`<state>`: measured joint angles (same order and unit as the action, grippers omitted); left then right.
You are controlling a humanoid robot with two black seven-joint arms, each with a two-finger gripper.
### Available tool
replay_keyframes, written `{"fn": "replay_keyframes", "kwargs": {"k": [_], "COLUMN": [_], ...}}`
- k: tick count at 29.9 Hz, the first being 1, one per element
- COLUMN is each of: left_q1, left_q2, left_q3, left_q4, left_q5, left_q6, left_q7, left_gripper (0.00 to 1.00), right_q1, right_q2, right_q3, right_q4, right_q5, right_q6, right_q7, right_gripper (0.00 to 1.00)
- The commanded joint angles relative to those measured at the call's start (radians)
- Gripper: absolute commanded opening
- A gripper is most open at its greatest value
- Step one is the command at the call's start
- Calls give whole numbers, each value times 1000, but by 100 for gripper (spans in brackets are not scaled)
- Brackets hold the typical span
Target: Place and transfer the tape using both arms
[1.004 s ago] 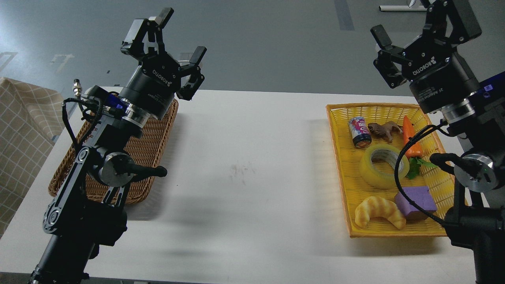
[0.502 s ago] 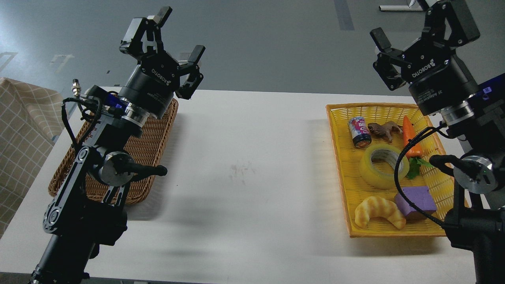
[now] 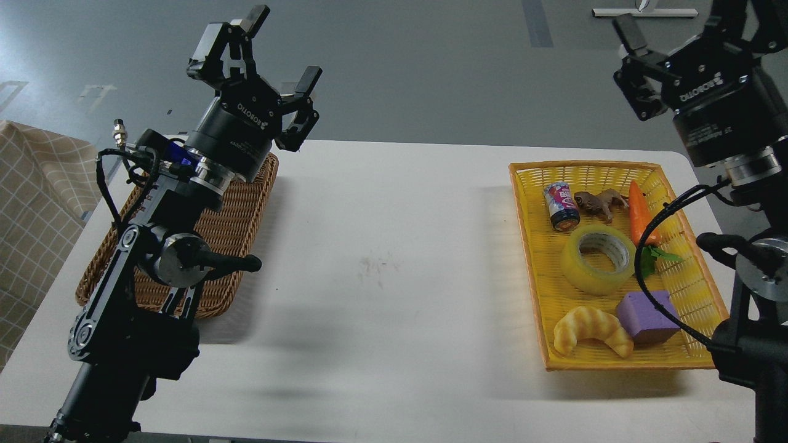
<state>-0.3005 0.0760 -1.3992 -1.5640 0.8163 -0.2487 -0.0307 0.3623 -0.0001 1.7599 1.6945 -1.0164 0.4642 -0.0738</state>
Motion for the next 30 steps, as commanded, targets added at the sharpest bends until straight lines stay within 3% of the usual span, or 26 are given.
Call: {"fn": "replay_keyframes", "kwargs": {"k": [1,3,6,13,16,20,30], "left_q1": [0,0,1,4,3,4,11], "left_q2": [1,2,4,5,4,2,5], "left_q3": [2,2,0,-3,2,2,0], "left_q4": [1,-1,-2,-5,-4,-1,-1], "left_q5": [3,3,1,1,1,3,3], "left_q6": [-1,-4,-7,-9,-6,-4,-1], "left_q7": [0,-2,-2,-3,-2,-2,-2], "left_gripper": [99,99,99,99,99,99,99], "right_q1": [17,9,-6,-69,-76,-72,-153], "right_q2": [0,0,0,-27,-87,-158,-316], "right_q3": [33,53,64,55,56,59,11], "right_q4": [10,2,-39,-39,10,14,-31], "right_q5": [25,39,38,-10,-216,-447,-1000], "right_q6": [24,24,24,24,24,24,24], "right_q7": [5,29,126,183,216,229,193], "right_gripper": [100,100,100,100,100,100,100]}}
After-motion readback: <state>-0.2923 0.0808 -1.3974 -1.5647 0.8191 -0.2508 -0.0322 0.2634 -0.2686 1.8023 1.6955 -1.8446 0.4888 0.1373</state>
